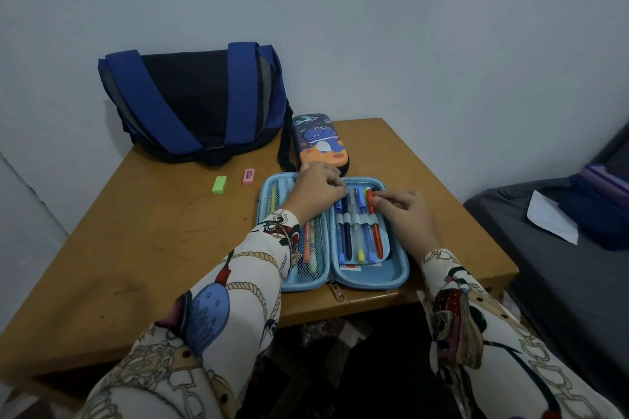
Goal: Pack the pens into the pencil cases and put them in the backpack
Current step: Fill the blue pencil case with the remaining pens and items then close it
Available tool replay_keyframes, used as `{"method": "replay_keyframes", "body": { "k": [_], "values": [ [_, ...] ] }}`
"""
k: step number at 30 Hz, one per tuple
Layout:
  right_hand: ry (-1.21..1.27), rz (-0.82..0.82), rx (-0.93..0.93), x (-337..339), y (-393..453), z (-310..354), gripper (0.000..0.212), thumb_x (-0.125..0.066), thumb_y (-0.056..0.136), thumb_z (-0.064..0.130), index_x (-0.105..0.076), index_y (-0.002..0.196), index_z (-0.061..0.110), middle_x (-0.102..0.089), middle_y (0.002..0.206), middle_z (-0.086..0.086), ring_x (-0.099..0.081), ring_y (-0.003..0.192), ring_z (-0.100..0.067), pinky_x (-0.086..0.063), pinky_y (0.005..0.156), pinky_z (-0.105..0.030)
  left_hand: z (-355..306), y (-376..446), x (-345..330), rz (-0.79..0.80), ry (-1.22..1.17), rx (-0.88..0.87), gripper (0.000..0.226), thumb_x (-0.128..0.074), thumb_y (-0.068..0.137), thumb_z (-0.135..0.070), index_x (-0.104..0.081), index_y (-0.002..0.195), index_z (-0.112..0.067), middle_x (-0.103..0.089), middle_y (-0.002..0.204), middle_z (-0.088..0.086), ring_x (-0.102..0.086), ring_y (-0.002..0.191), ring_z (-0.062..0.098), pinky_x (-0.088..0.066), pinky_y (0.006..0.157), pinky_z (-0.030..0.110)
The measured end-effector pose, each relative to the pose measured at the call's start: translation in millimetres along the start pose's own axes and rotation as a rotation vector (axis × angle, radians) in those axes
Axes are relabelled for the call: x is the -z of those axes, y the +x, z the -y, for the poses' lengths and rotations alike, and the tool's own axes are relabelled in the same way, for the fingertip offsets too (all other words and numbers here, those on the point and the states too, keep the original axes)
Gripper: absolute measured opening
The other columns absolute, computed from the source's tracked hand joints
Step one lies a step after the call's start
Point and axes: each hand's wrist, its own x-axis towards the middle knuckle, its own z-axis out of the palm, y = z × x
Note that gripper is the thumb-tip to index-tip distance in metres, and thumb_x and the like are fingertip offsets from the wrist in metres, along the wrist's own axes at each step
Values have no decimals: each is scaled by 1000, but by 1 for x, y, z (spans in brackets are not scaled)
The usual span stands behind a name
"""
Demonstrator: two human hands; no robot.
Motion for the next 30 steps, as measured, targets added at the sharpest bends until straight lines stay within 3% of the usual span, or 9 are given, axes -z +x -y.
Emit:
{"method": "replay_keyframes", "body": {
  "k": [6,10,14,19,23,26,30],
  "values": [
    [-11,0,2,0,0,1,16,-69,89,38,-74,101,29,-47,105,1,-53,92,-6,-41,69,-20,1,-1,2,-67,-61,27,20,-62,86,-10,-72,75,3,-61,99,2,-42,114,21,-33,96,28],
    [-23,6,1,1,0,1,13,-68,89,39,-73,99,32,-47,105,1,-52,94,-8,-38,67,-18,3,0,0,-72,-19,31,18,-62,83,-7,-73,72,1,-61,92,0,-45,113,24,-29,87,22],
    [3,1,-8,0,0,2,12,-70,88,38,-74,97,30,-47,105,1,-53,94,-7,-40,69,-20,4,0,0,-81,-41,6,17,-60,84,-6,-73,74,1,-66,95,9,-50,107,25,-35,88,27],
    [3,-29,-10,1,-1,2,7,-68,89,38,-71,92,33,-50,100,5,-52,91,-4,-41,82,-29,0,-2,11,-401,-166,35,15,-52,94,-12,-65,103,-10,-54,102,2,-53,100,20,-45,86,31],
    [7,-47,7,1,-1,3,11,-65,92,35,-73,96,29,-52,98,3,-52,90,-4,-38,72,-22,20,-2,39,-615,87,281,24,-43,97,-15,-63,110,-16,-55,111,3,-49,108,22,-41,83,35],
    [-12,-53,3,1,0,2,19,-64,92,36,-75,102,24,-54,103,1,-52,91,-4,-36,69,-17,49,6,58,-522,160,470,34,-41,96,-6,-68,115,-16,-56,126,10,-43,119,31,-42,92,44],
    [-15,-56,-1,1,1,1,22,-63,92,35,-75,105,22,-56,108,-2,-51,89,-3,-35,68,-19,68,8,73,-354,221,570,32,-49,95,-6,-70,118,-14,-62,127,12,-52,120,33,-43,98,39]
  ]
}}
